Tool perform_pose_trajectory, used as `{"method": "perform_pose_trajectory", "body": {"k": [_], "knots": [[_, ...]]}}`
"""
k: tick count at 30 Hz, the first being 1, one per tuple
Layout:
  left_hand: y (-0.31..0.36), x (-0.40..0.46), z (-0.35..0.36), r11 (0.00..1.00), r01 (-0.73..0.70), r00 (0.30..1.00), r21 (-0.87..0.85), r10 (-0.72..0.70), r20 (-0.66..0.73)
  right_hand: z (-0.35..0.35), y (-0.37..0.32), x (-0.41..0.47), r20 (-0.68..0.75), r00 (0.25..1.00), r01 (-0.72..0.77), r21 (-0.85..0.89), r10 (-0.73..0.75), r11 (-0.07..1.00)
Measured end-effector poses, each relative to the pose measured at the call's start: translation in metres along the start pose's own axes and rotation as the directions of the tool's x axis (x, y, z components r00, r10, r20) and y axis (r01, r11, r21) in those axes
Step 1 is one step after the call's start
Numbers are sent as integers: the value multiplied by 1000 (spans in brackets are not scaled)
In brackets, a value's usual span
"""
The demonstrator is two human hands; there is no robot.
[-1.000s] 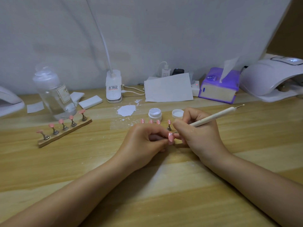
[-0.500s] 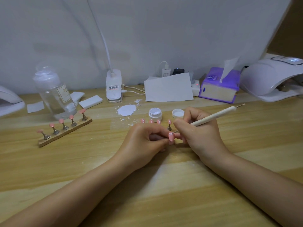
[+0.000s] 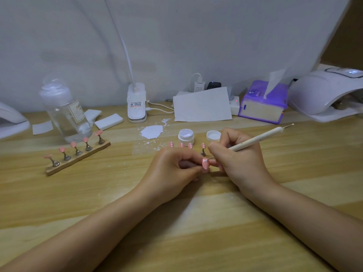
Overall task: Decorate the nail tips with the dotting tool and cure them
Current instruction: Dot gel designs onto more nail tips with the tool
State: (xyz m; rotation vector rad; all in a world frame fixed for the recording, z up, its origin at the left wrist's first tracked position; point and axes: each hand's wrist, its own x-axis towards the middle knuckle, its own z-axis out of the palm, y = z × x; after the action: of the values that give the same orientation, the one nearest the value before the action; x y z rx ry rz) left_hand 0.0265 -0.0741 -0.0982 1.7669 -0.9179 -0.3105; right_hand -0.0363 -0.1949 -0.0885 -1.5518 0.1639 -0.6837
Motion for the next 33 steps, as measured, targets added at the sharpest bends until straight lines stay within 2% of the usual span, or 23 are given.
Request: {"method": "perform_pose_trajectory", "body": {"k": [21,28,33], "knots": [[-2,0,0,1000,-11,1000,-3,11,4,0,0,0,1,1000,-2,2,2,1000],[-2,1,0,1000,-1,1000,-20,1,1,-1,0,3,-37,997,-59,97,63,994],[-2,0,0,999,17,1000,-38,-17,2,-2,0,2,-37,998,-50,65,53,997]]}}
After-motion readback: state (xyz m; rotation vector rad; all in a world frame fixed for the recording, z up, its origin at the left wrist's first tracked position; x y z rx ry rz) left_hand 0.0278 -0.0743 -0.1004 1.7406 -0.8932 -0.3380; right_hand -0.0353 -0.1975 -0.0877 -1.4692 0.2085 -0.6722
